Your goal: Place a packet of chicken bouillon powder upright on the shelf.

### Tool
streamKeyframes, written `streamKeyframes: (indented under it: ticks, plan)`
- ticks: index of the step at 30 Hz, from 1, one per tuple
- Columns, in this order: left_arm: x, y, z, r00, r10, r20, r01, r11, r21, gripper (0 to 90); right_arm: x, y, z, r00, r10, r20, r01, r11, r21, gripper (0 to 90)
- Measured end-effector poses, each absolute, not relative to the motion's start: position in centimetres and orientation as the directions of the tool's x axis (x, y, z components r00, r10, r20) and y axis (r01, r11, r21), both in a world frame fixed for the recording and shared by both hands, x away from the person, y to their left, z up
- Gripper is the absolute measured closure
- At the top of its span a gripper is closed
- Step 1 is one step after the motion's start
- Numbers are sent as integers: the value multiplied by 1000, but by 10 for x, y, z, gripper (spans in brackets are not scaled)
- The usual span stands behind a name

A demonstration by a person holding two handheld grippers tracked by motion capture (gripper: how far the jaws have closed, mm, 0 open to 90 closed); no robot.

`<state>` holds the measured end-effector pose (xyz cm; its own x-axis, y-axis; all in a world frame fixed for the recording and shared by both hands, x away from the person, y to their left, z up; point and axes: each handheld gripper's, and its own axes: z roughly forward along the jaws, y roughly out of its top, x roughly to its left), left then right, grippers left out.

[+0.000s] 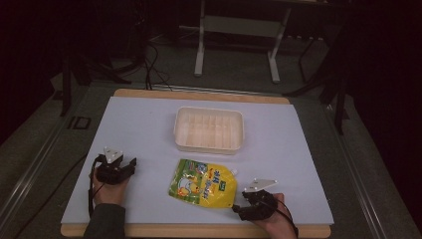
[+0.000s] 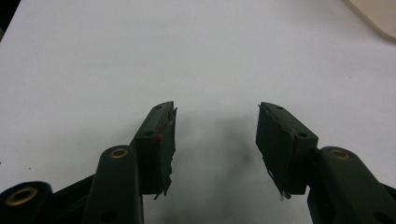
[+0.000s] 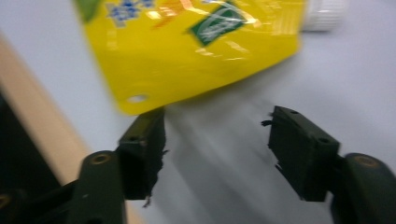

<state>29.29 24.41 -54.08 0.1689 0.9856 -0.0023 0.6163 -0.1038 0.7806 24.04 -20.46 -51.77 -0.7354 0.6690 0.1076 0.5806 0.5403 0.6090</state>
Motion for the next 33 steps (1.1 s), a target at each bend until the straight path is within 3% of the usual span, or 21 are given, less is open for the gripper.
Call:
streamKeyframes:
  ticks: [9,22,29,33]
  plan:
    - [293,244,-541,168,986,-1,616,-104,781,468,242,-198,-518,-732,616,291,633,457,625,280]
    - [293,243,-541,167,986,8,616,-111,780,468,265,-184,-524,-673,625,395,707,388,591,283]
    - [293,243,-541,168,986,7,616,-110,780,467,282,-183,-527,-613,627,481,759,295,581,286]
    - [293,243,-541,168,986,6,616,-110,780,467,288,-181,-527,-586,651,482,773,272,573,324]
